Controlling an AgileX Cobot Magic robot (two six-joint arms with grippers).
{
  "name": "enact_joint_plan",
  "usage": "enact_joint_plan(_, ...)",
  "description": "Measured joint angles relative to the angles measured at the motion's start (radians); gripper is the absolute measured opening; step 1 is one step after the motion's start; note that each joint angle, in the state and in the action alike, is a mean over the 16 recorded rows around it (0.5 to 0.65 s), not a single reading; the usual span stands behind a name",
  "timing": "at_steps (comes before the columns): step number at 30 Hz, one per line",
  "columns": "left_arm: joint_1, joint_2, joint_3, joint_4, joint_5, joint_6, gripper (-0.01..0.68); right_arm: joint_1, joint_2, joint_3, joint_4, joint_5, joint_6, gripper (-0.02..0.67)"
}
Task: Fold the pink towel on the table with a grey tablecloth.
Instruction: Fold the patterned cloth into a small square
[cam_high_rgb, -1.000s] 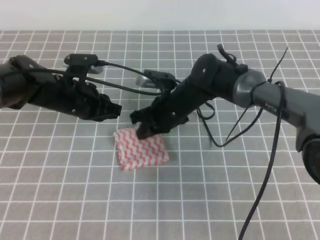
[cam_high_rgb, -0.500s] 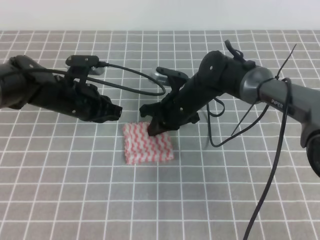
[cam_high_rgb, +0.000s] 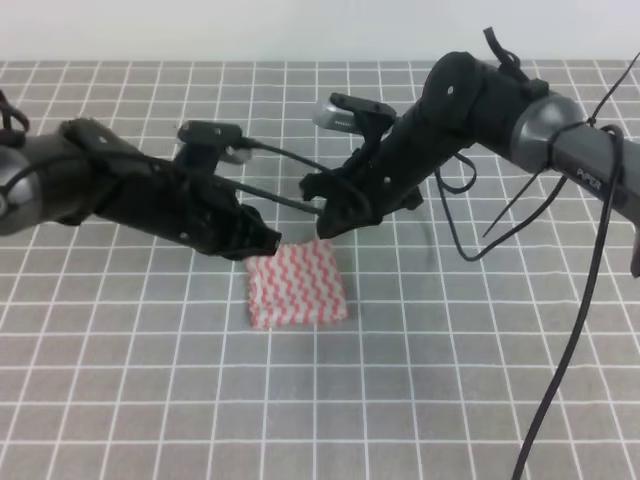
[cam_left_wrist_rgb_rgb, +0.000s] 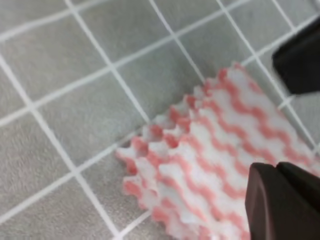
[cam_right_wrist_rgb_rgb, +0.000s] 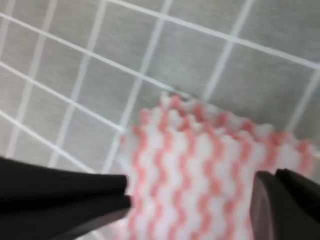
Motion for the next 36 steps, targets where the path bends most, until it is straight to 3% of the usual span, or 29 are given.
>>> enact_joint_plan(12, -0.022, 0.055, -0.012, 0.044, -0.012, -0.014, -0.001, -0.083, -0.019, -0.003, -0.053, 0.086, 0.013, -0.015)
enact_joint_plan(19, -0.022, -0.026, -0.016, 0.045, -0.048, -0.003, -0.001, -0.103, -0.103, -0.001, -0.106, 0.139, 0.01, -0.015)
enact_joint_plan(28, -0.022, -0.339, 0.102, 0.033, -0.166, 0.023, -0.001, -0.104, -0.322, 0.037, -0.179, 0.173, 0.007, -0.015)
enact_joint_plan(36, -0.022, -0.738, 0.358, 0.011, -0.319, 0.032, -0.001, -0.104, -0.574, 0.201, -0.185, 0.124, 0.005, -0.015)
